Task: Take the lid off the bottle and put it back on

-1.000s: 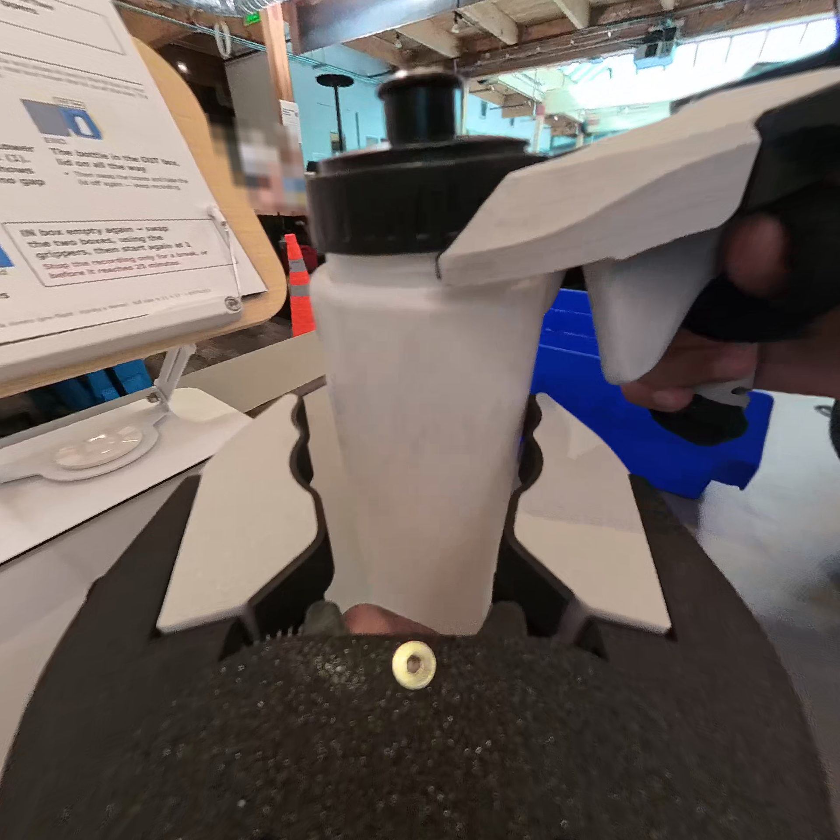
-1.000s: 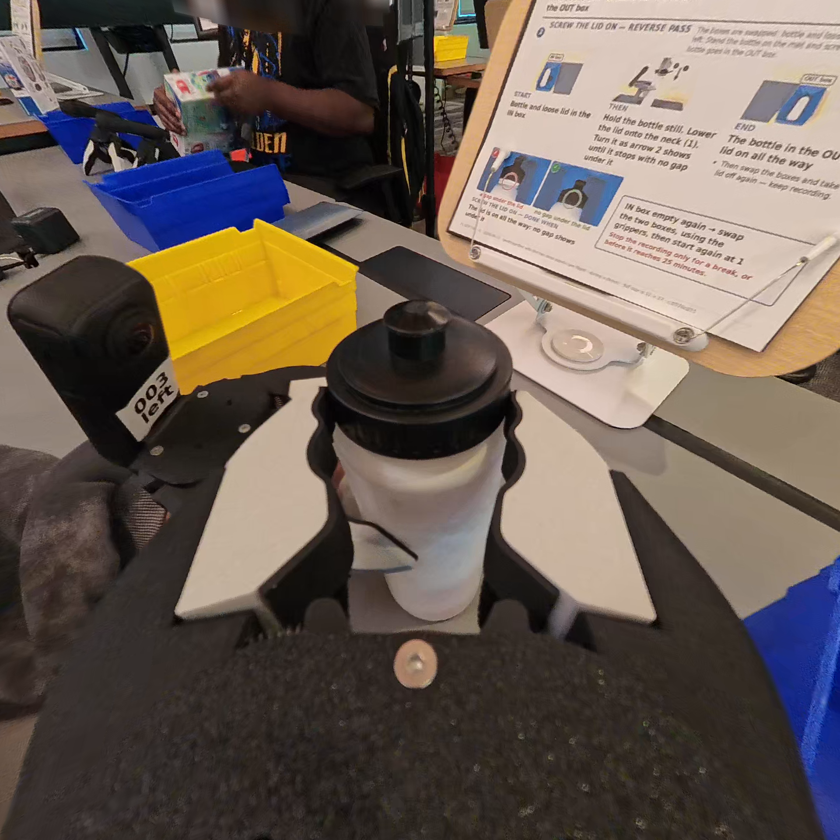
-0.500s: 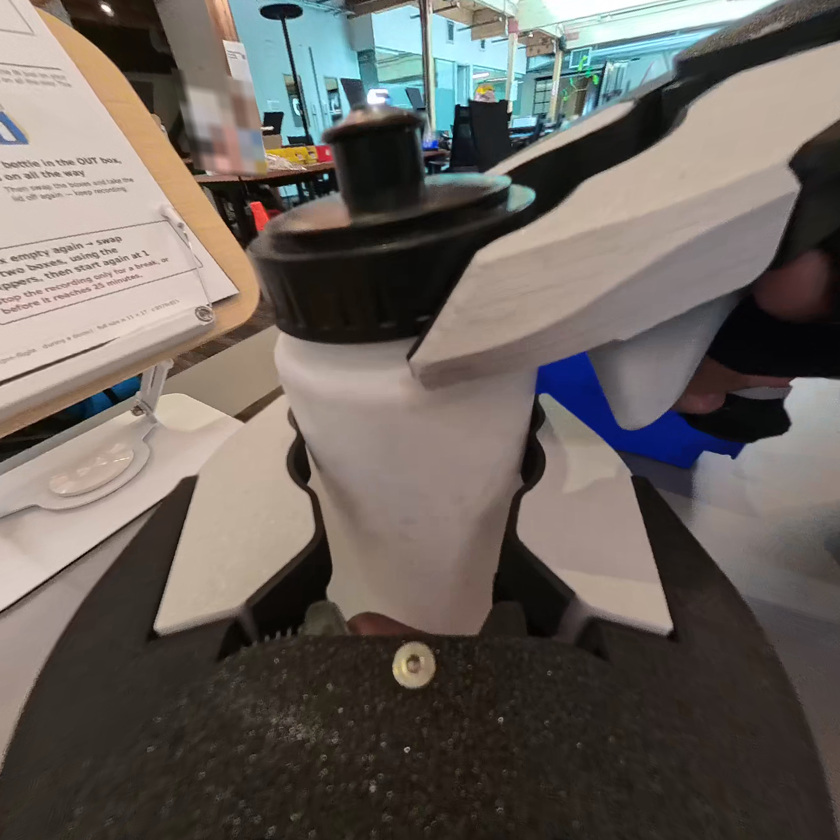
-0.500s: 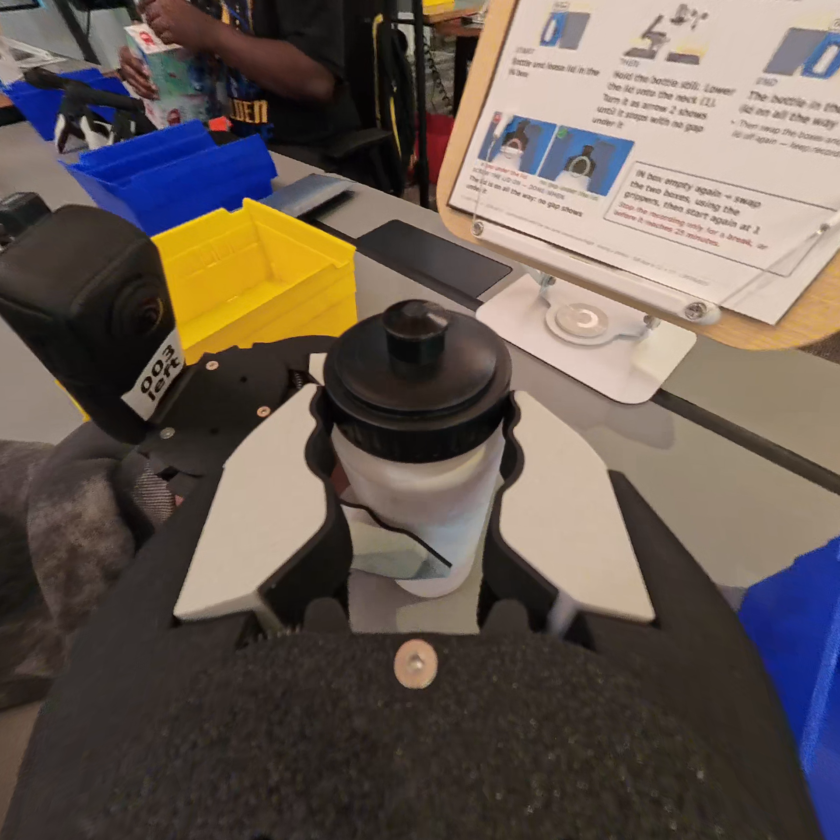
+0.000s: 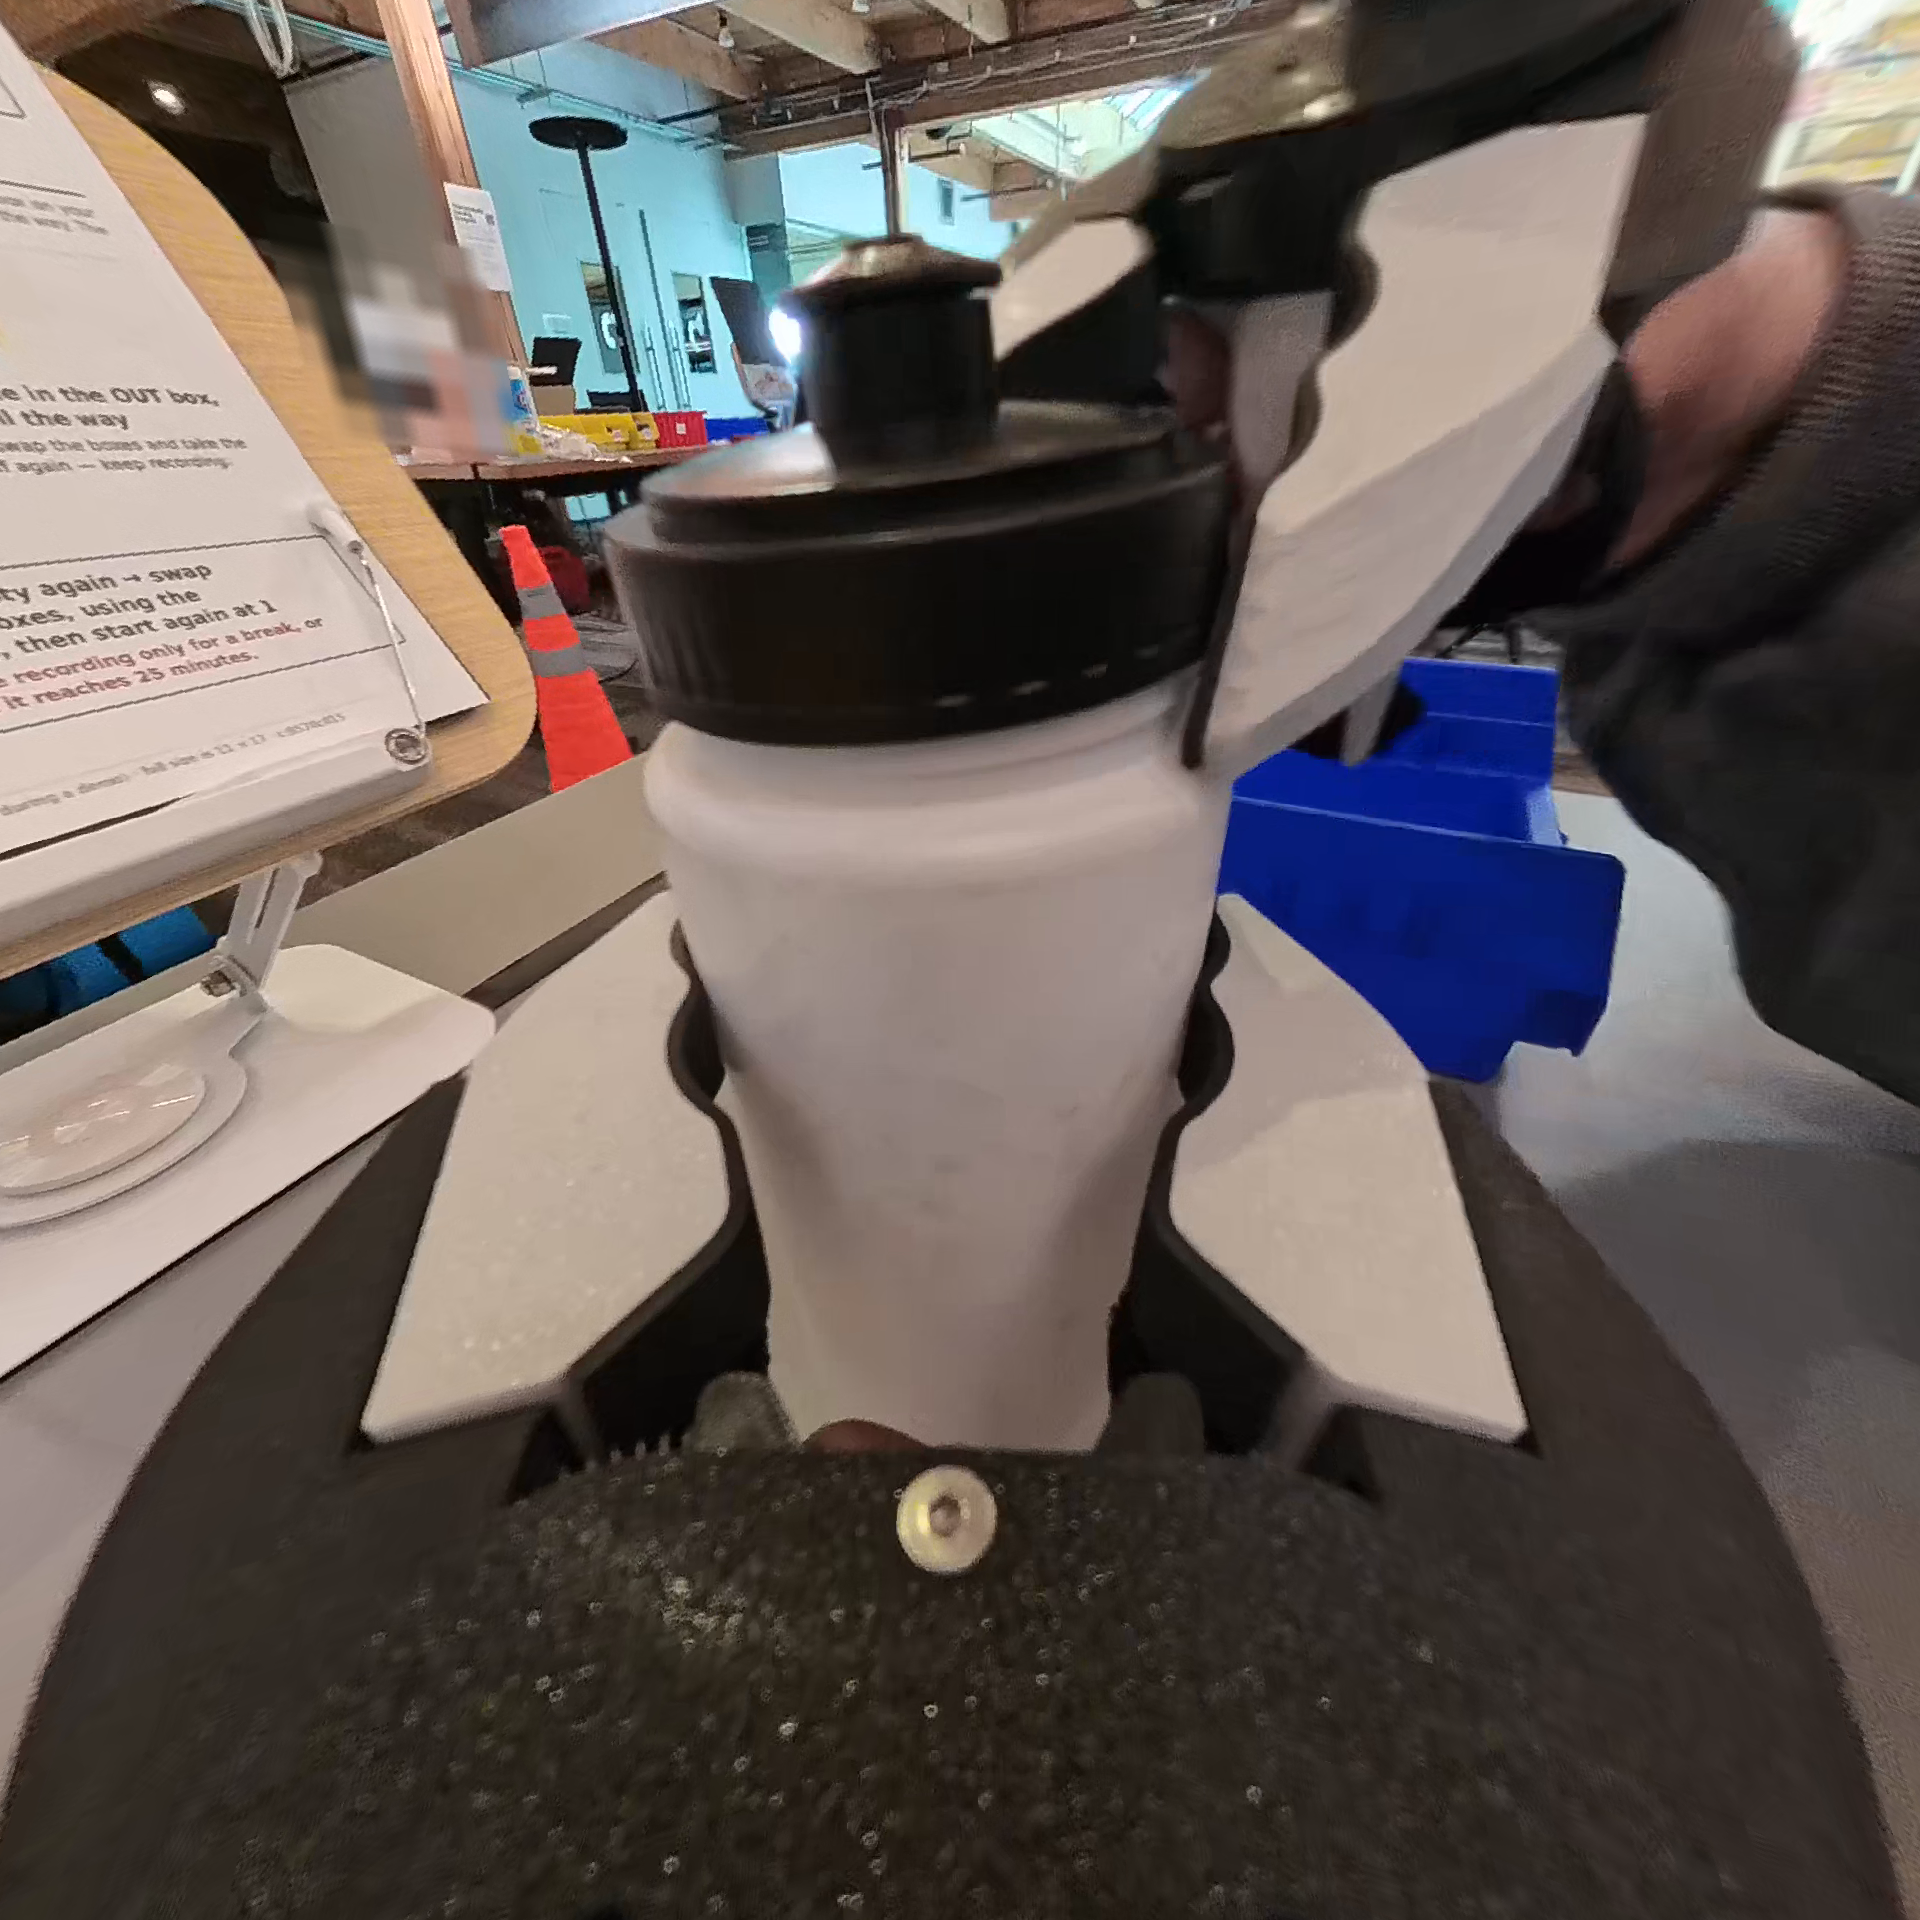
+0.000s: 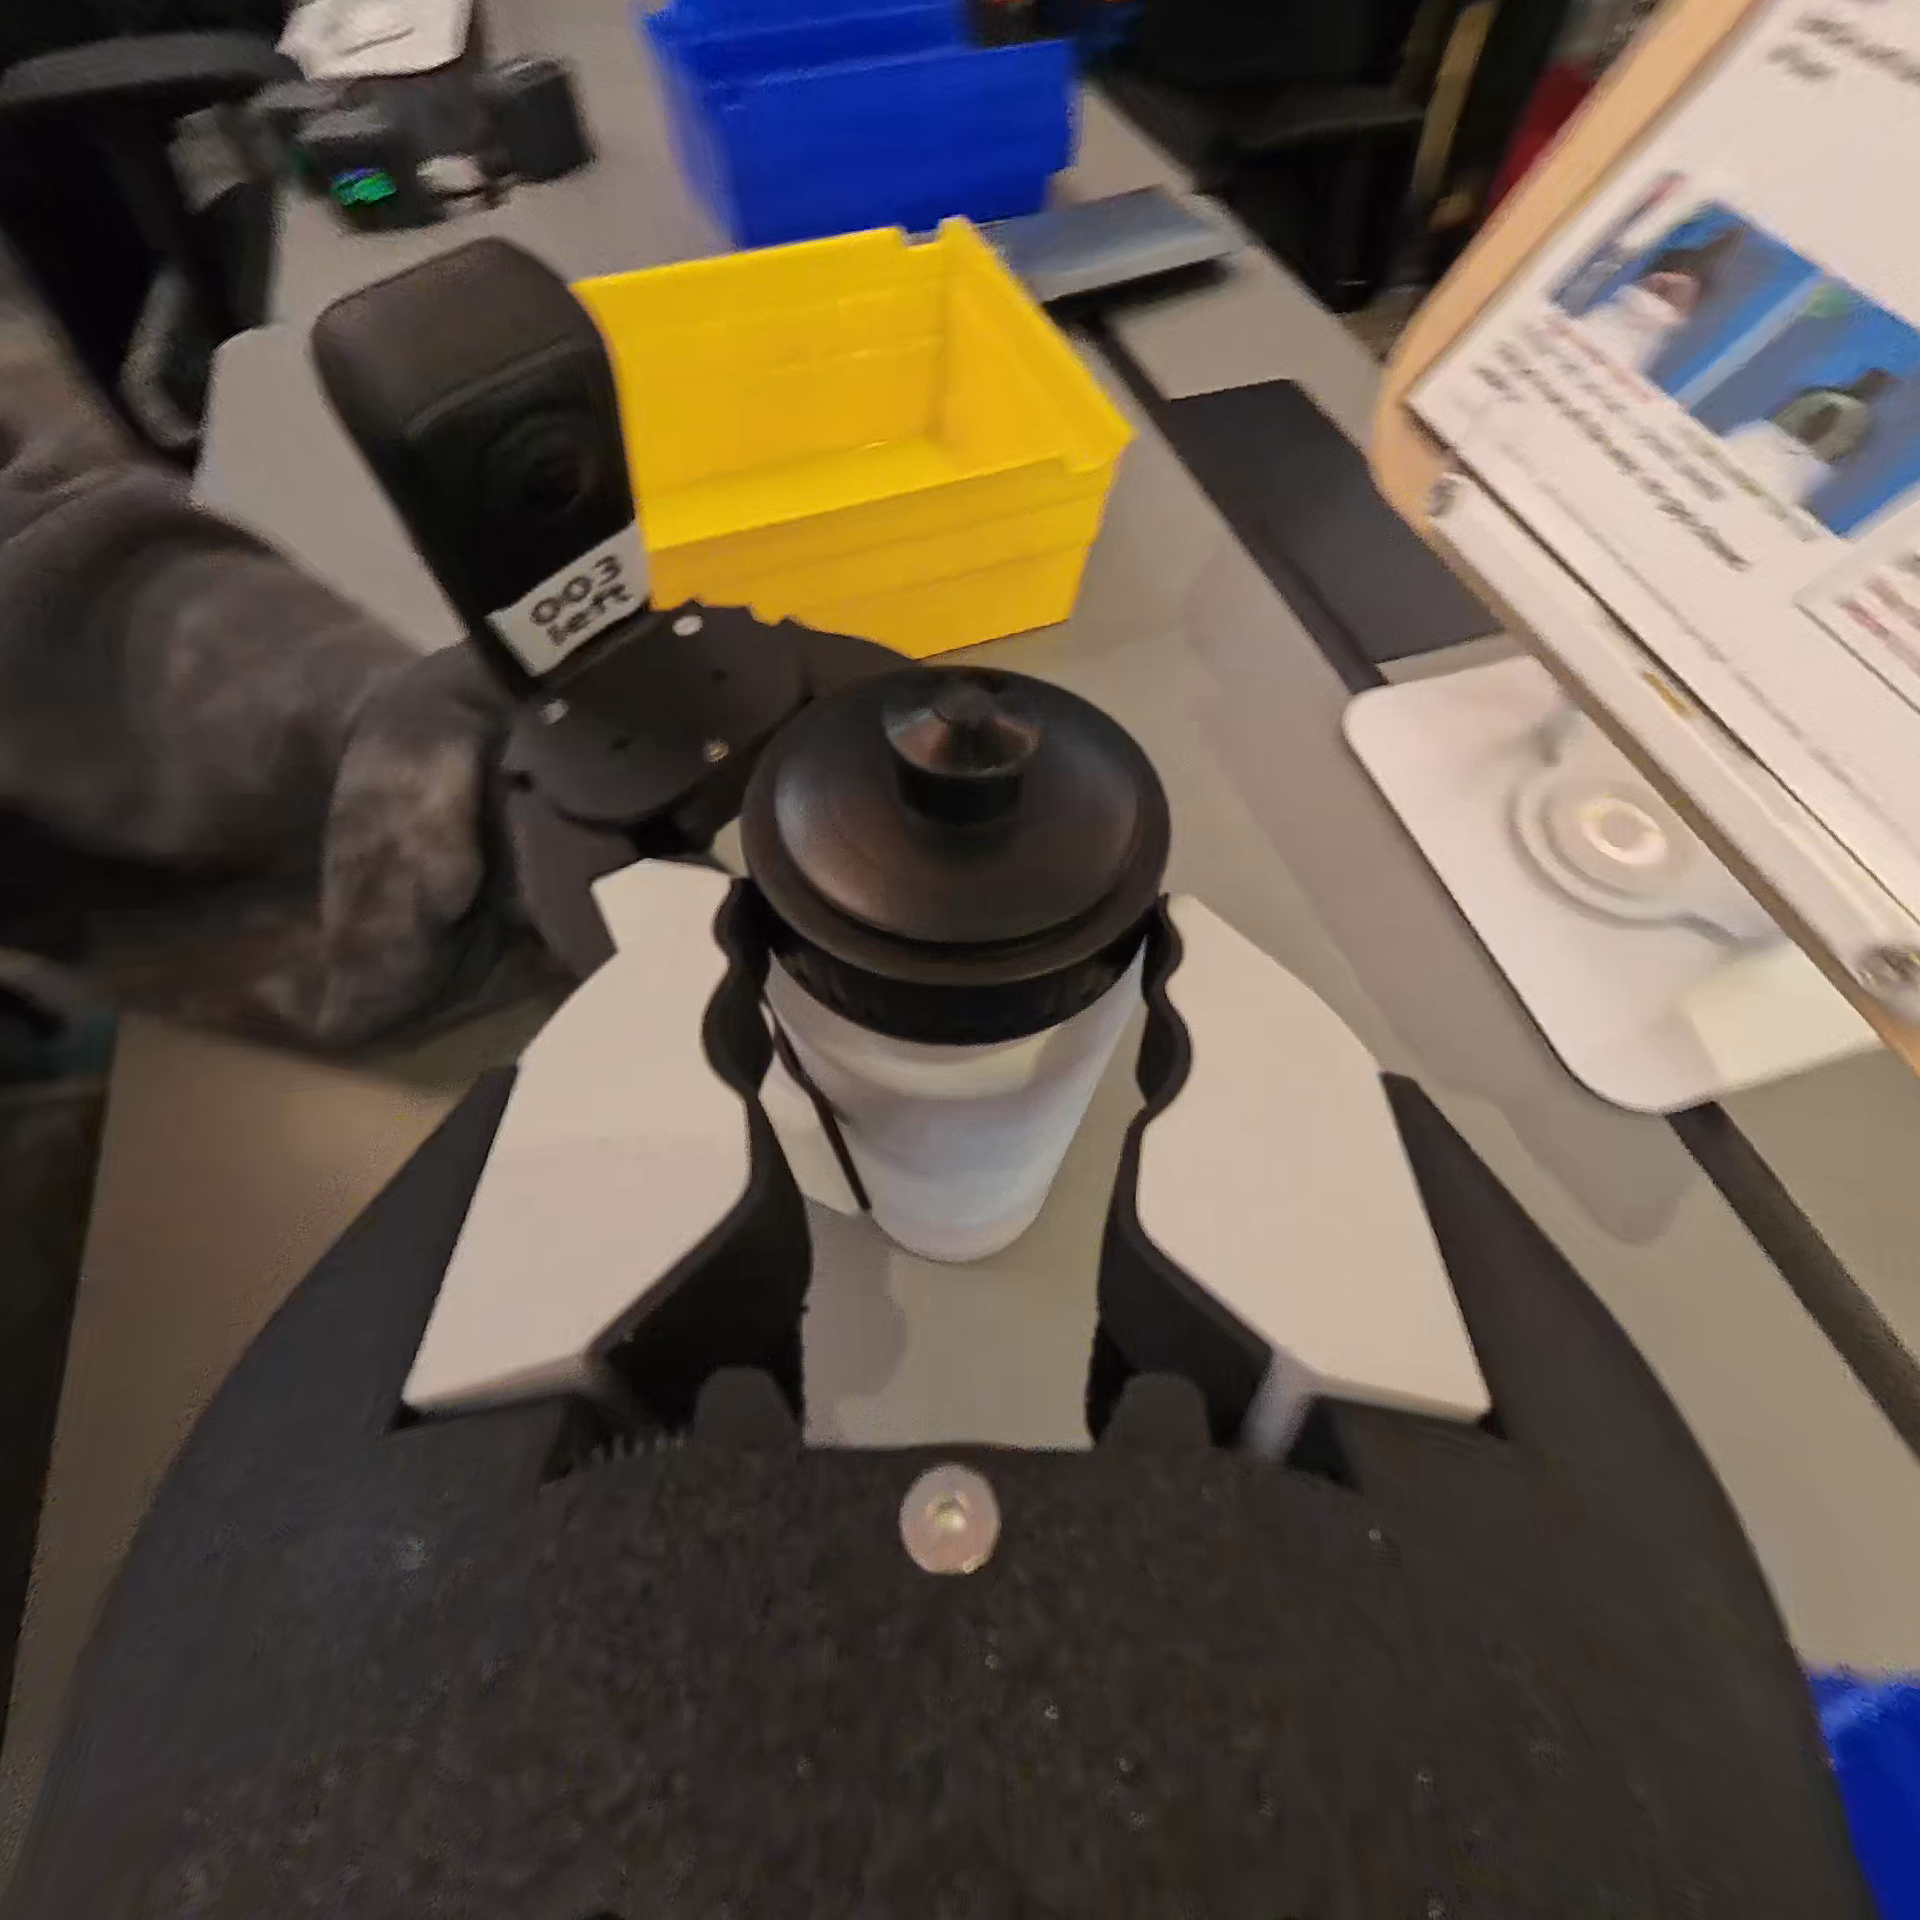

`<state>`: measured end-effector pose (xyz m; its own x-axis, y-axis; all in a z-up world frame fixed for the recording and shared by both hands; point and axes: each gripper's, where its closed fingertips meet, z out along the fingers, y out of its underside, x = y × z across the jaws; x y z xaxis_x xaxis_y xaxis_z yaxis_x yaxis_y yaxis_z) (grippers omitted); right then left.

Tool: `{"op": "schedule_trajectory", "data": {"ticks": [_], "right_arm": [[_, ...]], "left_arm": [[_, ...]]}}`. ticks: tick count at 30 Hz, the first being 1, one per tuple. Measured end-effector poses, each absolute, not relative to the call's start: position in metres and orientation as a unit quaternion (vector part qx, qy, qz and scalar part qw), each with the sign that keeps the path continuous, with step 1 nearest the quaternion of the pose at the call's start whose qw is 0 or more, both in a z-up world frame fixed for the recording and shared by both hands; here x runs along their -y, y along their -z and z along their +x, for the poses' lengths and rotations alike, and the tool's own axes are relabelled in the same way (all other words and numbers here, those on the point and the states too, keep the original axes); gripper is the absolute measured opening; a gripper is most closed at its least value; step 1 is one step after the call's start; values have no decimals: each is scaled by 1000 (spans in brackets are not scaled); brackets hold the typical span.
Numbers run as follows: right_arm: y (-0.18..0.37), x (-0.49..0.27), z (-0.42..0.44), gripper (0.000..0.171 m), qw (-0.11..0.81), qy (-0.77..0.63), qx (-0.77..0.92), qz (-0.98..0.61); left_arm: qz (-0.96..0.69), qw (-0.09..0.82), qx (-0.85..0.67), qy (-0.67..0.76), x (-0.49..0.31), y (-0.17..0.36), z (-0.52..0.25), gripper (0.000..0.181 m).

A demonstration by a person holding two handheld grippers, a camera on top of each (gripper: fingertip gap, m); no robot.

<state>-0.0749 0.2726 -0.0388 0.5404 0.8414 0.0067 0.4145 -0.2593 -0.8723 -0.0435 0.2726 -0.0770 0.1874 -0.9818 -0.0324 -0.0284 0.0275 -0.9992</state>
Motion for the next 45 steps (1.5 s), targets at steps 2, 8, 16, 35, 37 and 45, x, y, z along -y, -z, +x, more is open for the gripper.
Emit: {"op": "schedule_trajectory", "data": {"ticks": [2, 8, 16, 35, 37, 45], "right_arm": [[39, -269, -74, 69, 412, -278, 482, -721], [28, -266, -61, 47, 359, -435, 505, -654], [15, -239, -53, 76, 477, -348, 421, -689], [29, -284, -89, 96, 471, -126, 328, -809], [31, -283, -92, 73, 442, -134, 333, -822], [-50, -252, -68, 73, 559, -101, 316, -760]], "left_arm": [[-539, 543, -469, 442, -270, 77, -43, 88], [-536, 544, -461, 453, -270, 76, -46, 88], [-534, 545, -466, 448, -266, 77, -45, 88], [-534, 541, -466, 453, -266, 77, -44, 87], [-534, 539, -467, 454, -266, 77, -44, 87], [-536, 539, -464, 455, -266, 77, -45, 87]]}}
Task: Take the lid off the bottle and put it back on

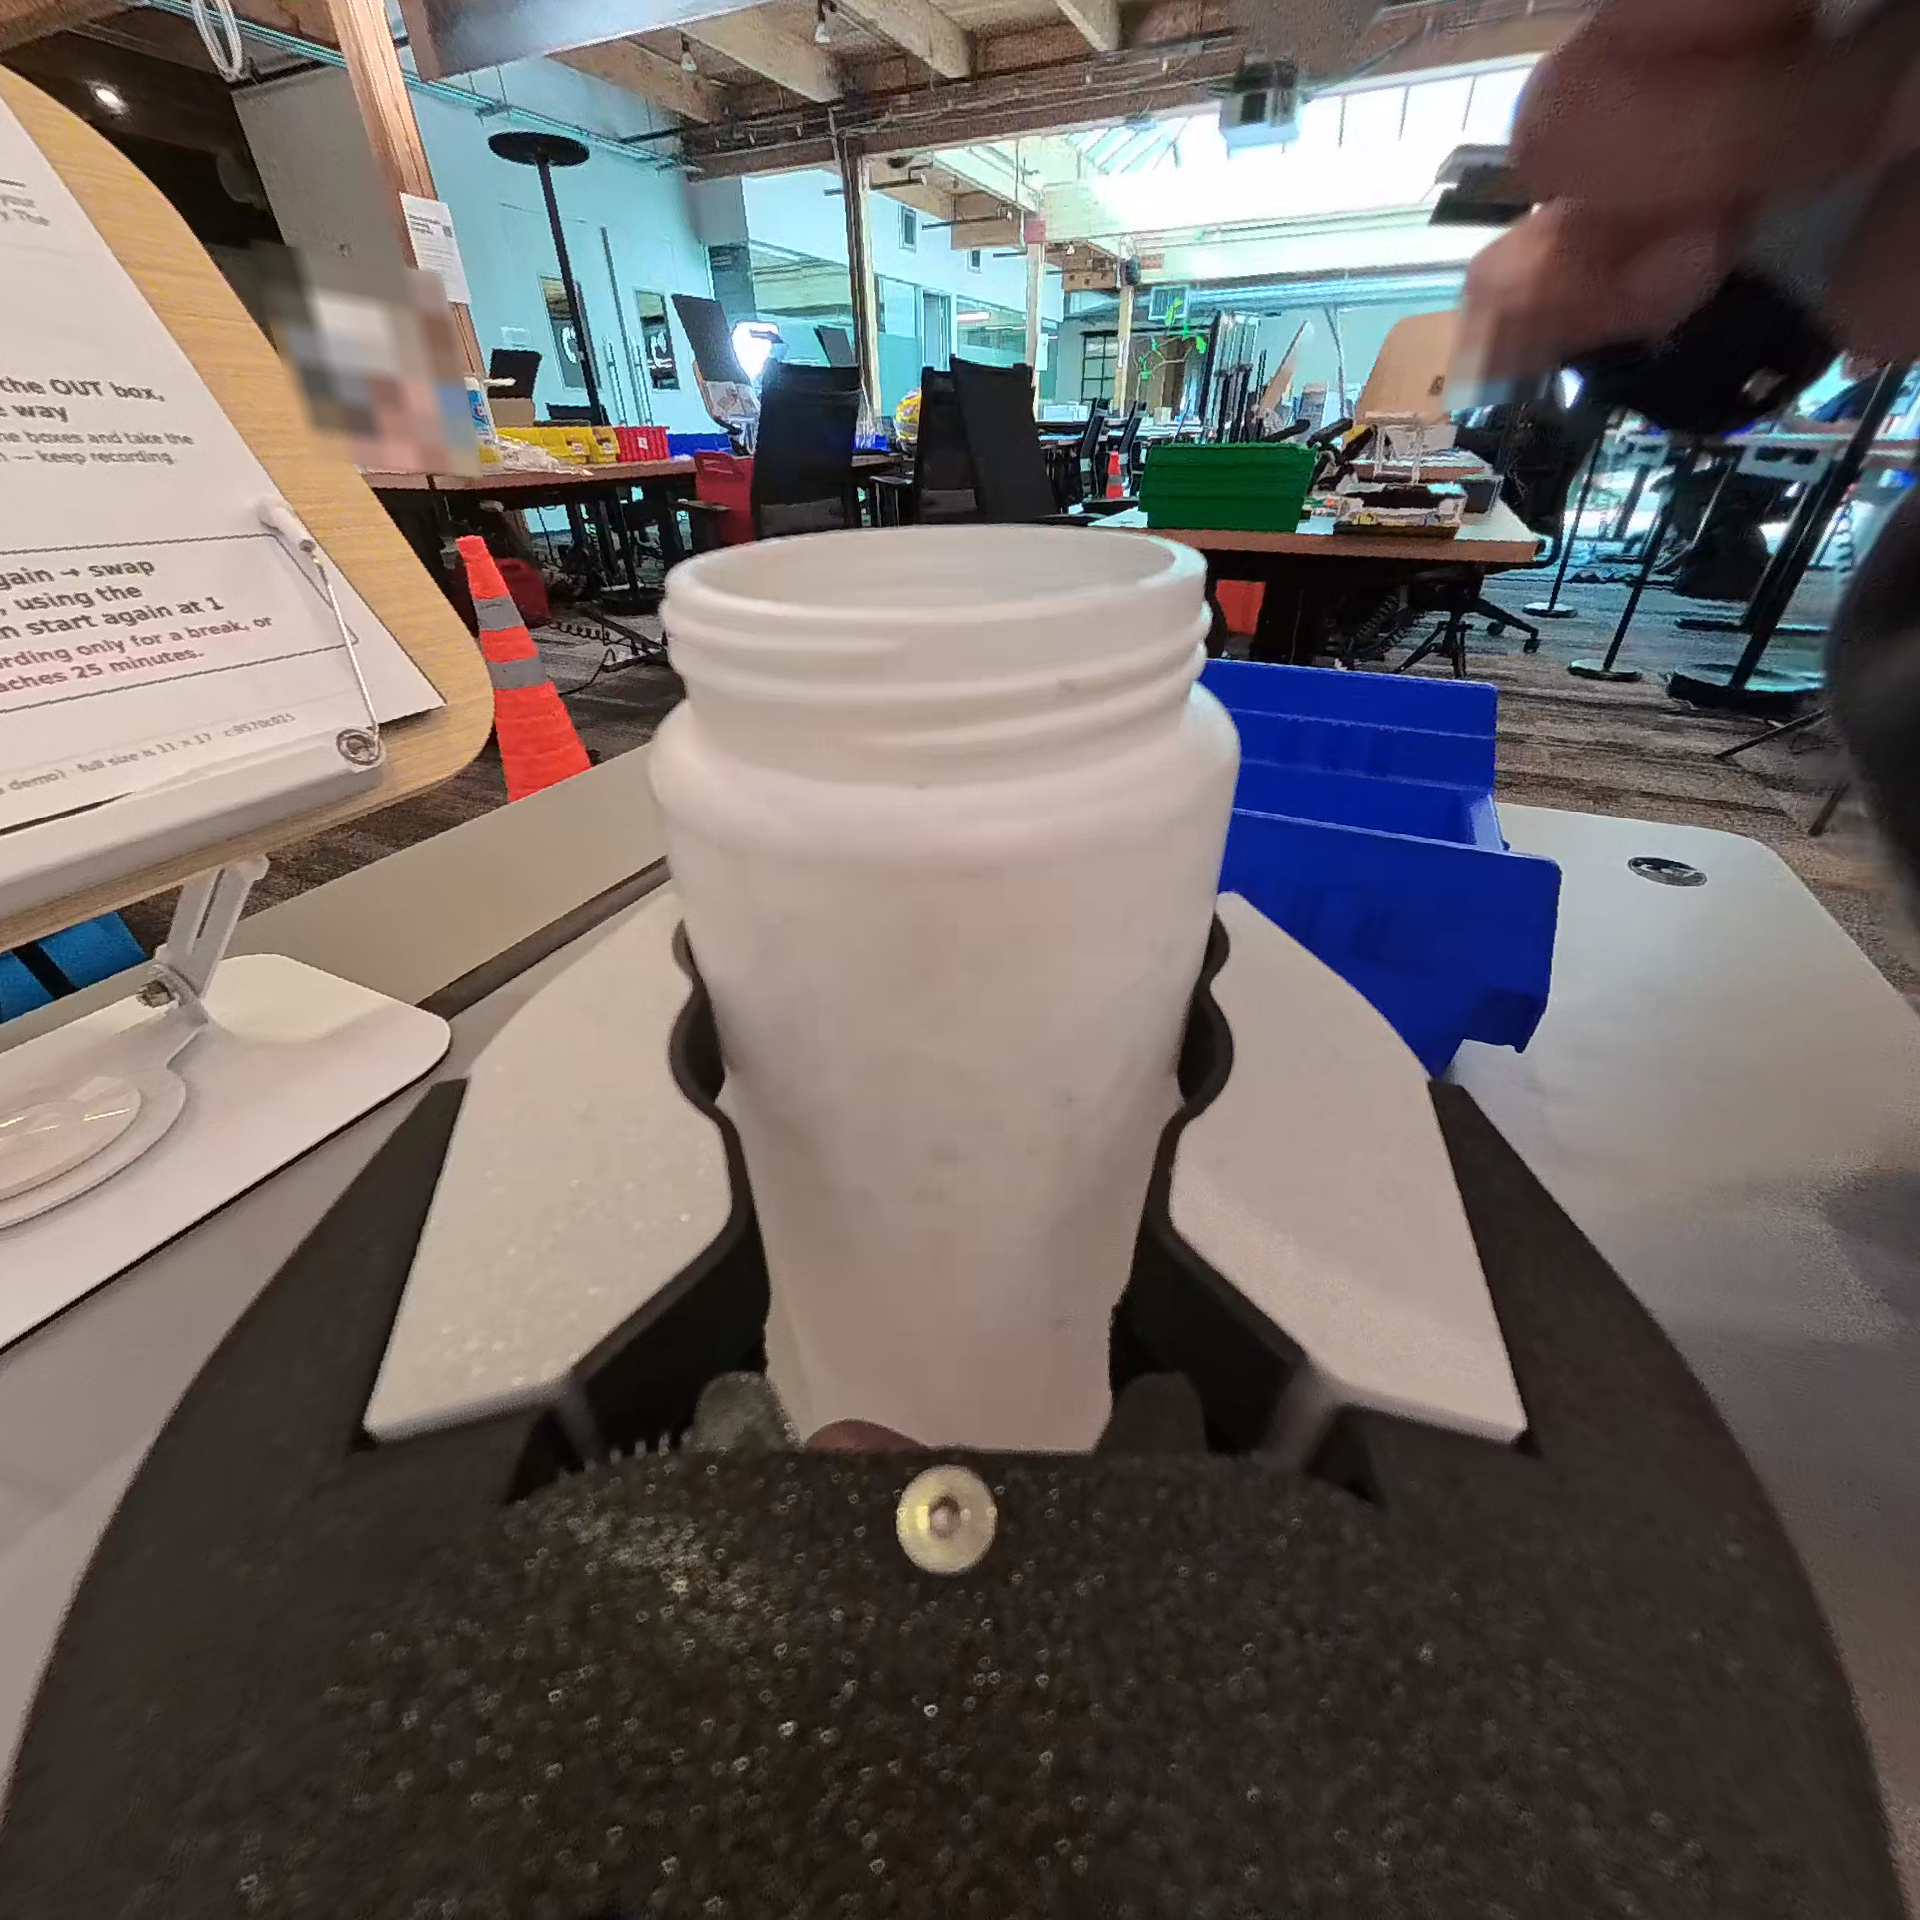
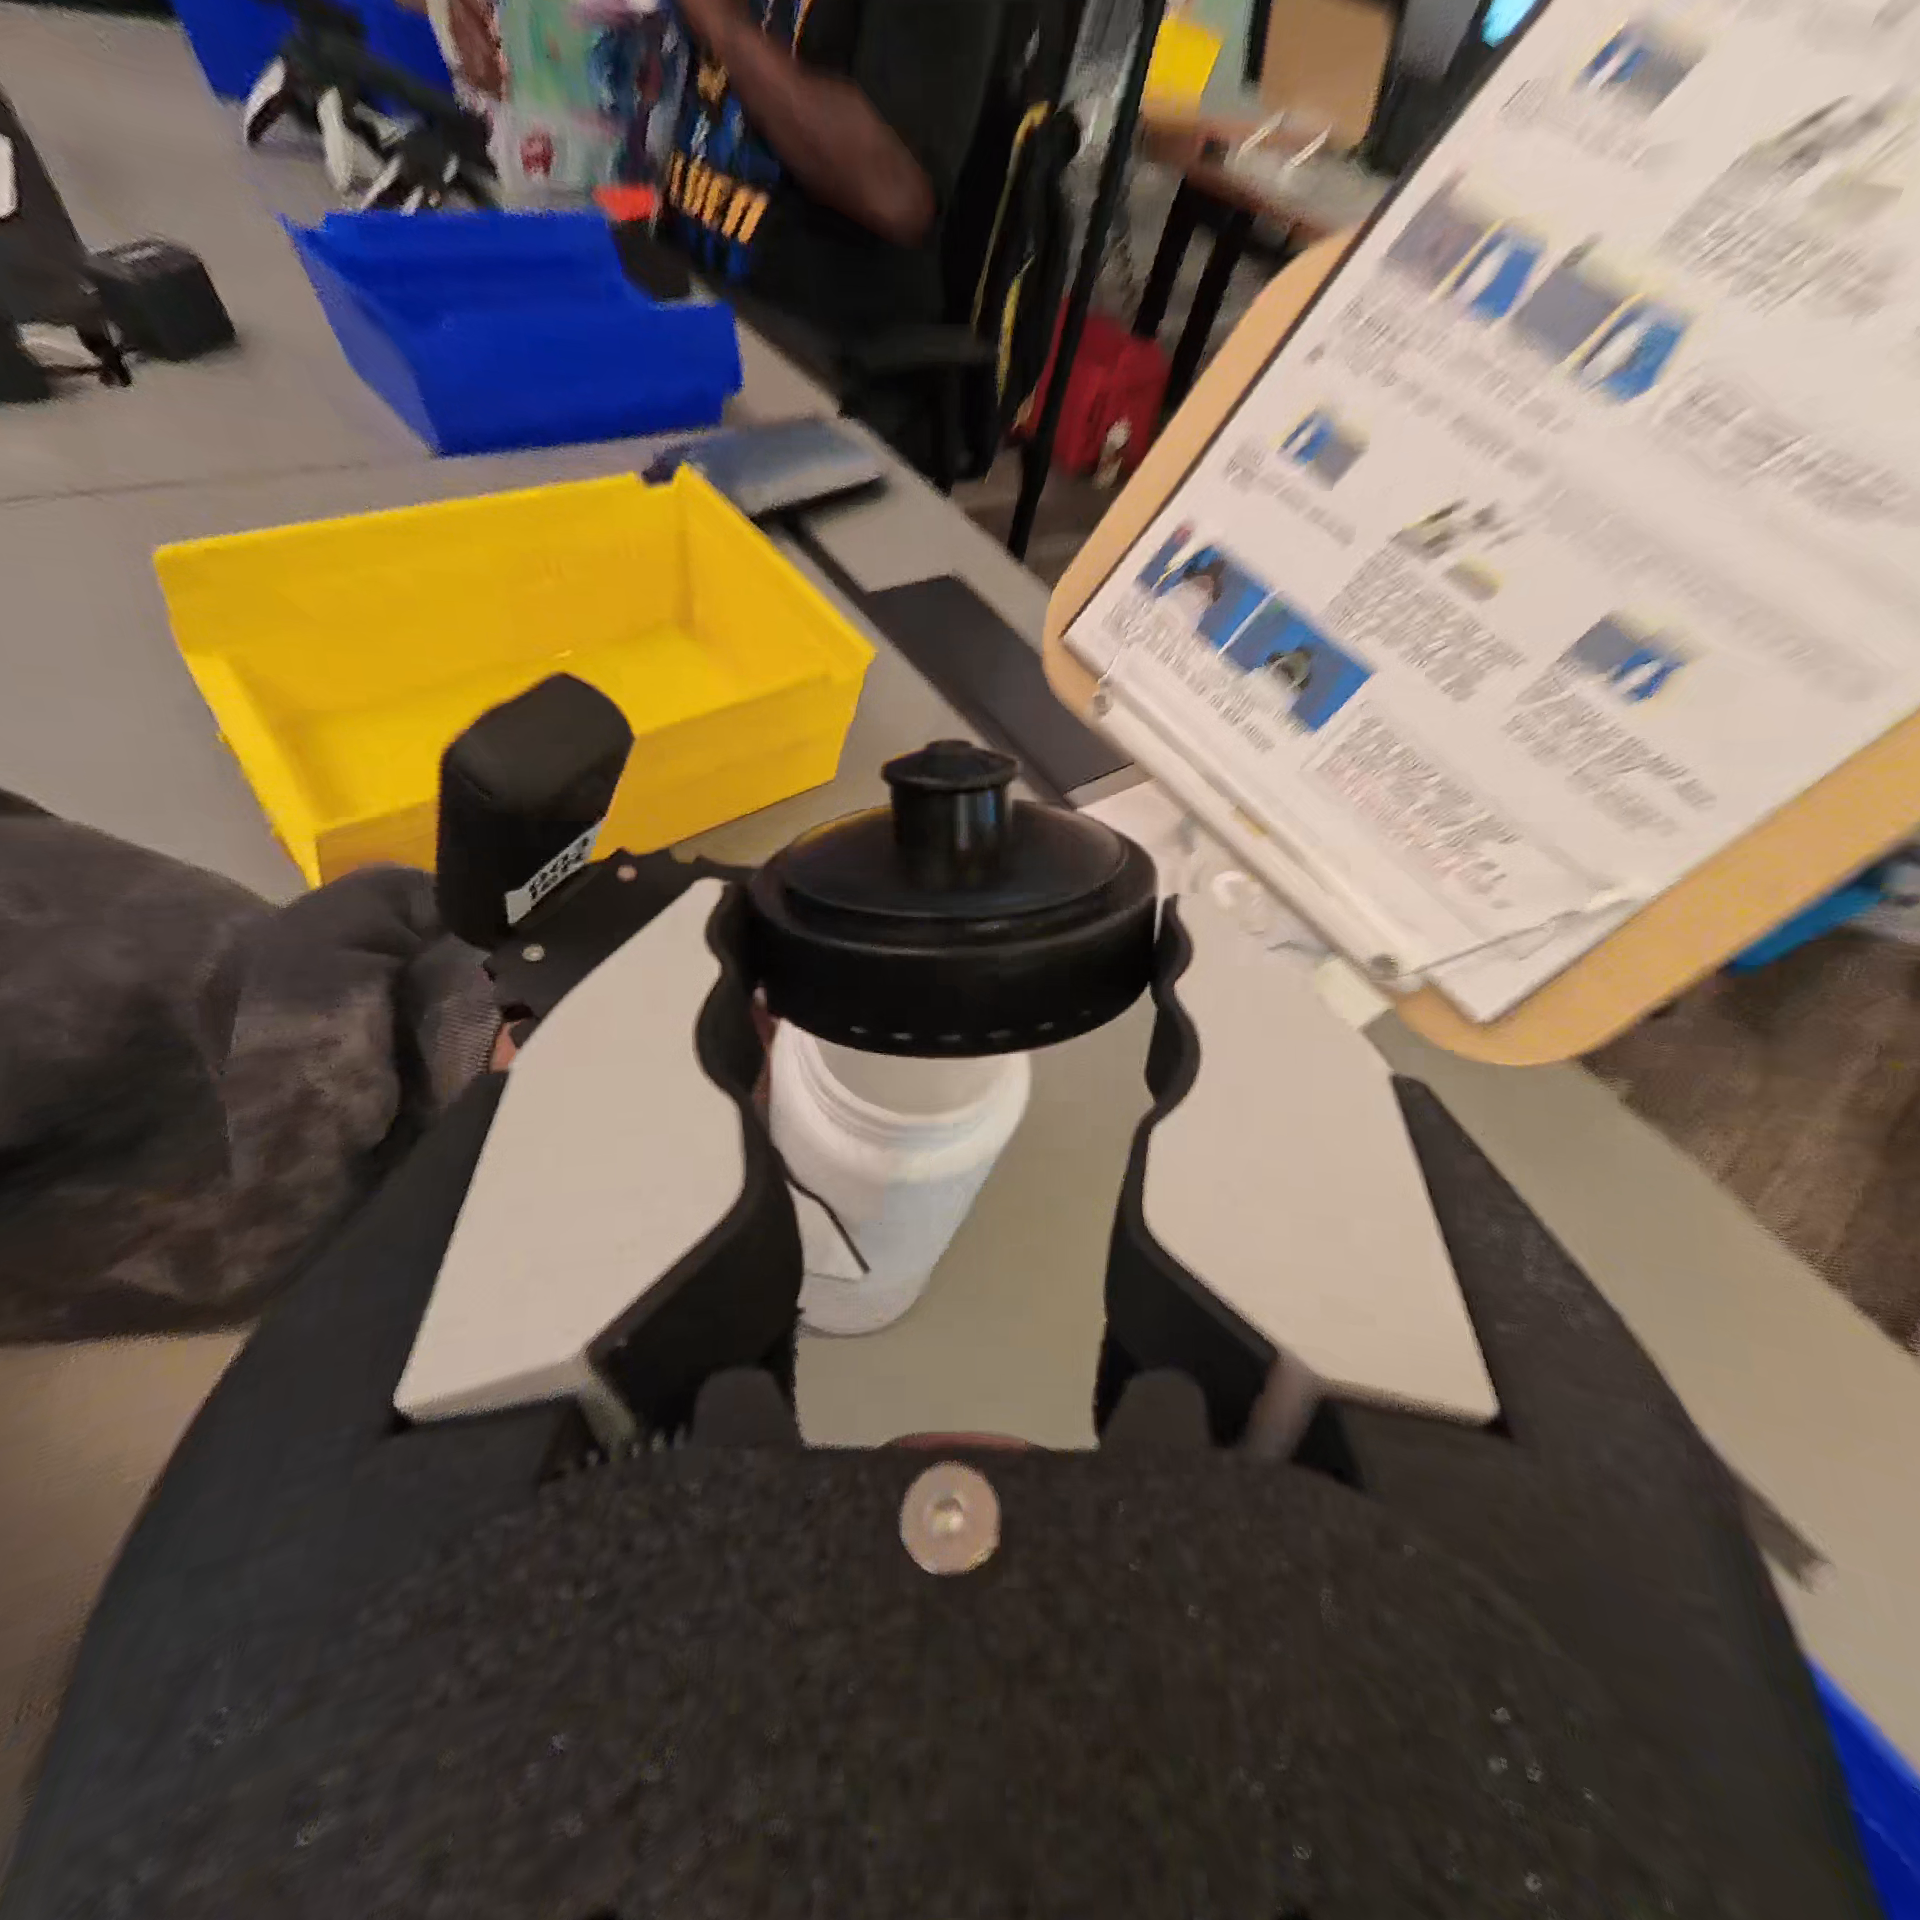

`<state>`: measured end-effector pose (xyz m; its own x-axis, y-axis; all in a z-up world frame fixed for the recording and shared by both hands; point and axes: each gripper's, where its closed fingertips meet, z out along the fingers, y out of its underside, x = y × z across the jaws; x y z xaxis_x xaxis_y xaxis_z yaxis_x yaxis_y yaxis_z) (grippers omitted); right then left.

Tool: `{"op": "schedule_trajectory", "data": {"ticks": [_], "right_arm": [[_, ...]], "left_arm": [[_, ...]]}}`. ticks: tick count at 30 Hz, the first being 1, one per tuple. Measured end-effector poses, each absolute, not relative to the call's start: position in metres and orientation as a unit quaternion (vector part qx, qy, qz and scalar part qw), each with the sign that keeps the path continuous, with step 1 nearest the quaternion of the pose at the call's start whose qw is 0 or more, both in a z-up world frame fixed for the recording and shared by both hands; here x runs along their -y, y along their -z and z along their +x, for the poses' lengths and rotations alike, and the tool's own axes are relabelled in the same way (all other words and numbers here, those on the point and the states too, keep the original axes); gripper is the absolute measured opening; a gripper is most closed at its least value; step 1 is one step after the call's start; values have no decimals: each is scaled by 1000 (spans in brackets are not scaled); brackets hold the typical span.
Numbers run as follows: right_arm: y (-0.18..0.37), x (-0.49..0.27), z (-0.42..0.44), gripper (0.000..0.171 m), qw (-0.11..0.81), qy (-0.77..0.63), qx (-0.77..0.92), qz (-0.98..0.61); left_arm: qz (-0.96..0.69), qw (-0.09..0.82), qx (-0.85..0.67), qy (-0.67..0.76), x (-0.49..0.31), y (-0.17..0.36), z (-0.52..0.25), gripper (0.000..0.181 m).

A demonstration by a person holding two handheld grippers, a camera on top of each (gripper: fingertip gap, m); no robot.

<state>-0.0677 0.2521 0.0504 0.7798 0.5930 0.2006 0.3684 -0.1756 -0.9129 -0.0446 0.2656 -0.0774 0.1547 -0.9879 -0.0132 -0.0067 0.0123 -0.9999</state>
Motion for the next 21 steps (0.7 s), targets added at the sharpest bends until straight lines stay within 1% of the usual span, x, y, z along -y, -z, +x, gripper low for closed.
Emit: {"op": "schedule_trajectory", "data": {"ticks": [4, 6, 7, 9, 10, 14, 16, 18, 21], "right_arm": [[-96, -214, -20, 73, 609, -24, 285, -739], [-100, -198, 18, 73, 616, 18, 252, -746], [-94, -190, 40, 72, 610, 31, 233, -757], [-63, -181, 92, 73, 575, 58, 178, -796], [-39, -177, 119, 73, 547, 66, 146, -822], [81, -164, 186, 73, 416, 16, 53, -908], [130, -157, 208, 74, 351, 42, 39, -935], [165, -151, 220, 74, 283, 70, 38, -956], [189, -155, 221, 74, 251, 69, 31, -965]], "left_arm": [[-536, 539, -464, 456, -266, 77, -45, 87], [-536, 539, -463, 456, -266, 77, -45, 87], [-536, 538, -464, 456, -266, 77, -45, 87], [-537, 538, -464, 456, -265, 78, -45, 87], [-537, 538, -464, 456, -265, 78, -45, 87], [-537, 537, -463, 457, -265, 78, -45, 87], [-536, 537, -463, 458, -265, 78, -45, 87], [-536, 536, -463, 459, -265, 78, -45, 87], [-536, 535, -463, 460, -265, 78, -45, 87]]}}
